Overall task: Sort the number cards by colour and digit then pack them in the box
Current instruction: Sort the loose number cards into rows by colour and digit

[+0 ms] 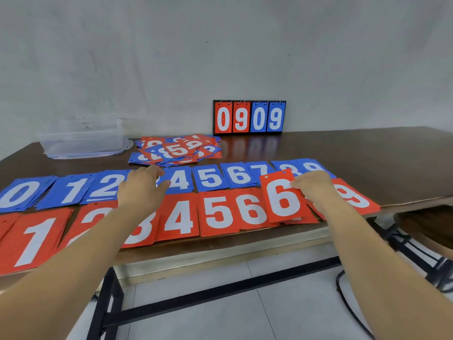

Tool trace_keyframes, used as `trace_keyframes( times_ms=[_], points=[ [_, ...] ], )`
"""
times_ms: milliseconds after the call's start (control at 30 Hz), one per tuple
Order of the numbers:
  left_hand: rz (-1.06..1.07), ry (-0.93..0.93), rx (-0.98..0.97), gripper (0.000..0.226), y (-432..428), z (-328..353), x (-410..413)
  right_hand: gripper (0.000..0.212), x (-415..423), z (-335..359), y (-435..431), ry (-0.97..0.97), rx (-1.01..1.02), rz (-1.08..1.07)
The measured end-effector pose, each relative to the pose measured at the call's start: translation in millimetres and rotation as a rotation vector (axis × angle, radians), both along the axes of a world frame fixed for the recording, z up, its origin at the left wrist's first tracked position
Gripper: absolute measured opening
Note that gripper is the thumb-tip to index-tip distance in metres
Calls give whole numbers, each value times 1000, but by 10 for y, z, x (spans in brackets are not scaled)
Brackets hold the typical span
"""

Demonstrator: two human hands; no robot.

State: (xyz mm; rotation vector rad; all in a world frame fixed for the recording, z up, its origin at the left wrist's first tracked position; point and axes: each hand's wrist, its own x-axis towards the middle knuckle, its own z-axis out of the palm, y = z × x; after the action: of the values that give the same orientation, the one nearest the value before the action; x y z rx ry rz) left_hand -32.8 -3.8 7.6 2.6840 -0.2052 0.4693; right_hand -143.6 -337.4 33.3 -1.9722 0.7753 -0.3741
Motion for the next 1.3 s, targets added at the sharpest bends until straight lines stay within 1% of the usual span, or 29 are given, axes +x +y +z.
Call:
trace_keyframes(
  times_ms=[133,200,367,433,500,700,900,1033,1167,1300],
  points=[
    [8,-1,-1,37,-201,-73,-1,28,145,-88,222,11,-114,149],
    [16,10,4,38,-246,-80,-17,24,178,-179,322,-2,-180,184],
    [63,0,11,38,-367,-74,-113,9,242,-405,375,99,-593,214],
    [85,-4,20,39,-392,-70,-158,13,244,-454,367,106,-698,217],
    [98,-4,28,39,-397,-73,-199,16,240,-479,351,97,-742,226],
    [110,-2,58,39,-440,-96,-274,16,293,-518,333,64,-711,211],
    [71,-47,37,37,-482,-40,-183,9,387,-439,321,-9,-552,212],
    [64,-35,52,36,-476,22,22,16,583,-347,445,-42,-502,261],
    [57,-34,86,37,-383,104,314,19,898,-231,603,-45,-477,286],
    [57,-28,111,35,-185,181,671,21,1267,-84,784,2,-522,313]
  ],
)
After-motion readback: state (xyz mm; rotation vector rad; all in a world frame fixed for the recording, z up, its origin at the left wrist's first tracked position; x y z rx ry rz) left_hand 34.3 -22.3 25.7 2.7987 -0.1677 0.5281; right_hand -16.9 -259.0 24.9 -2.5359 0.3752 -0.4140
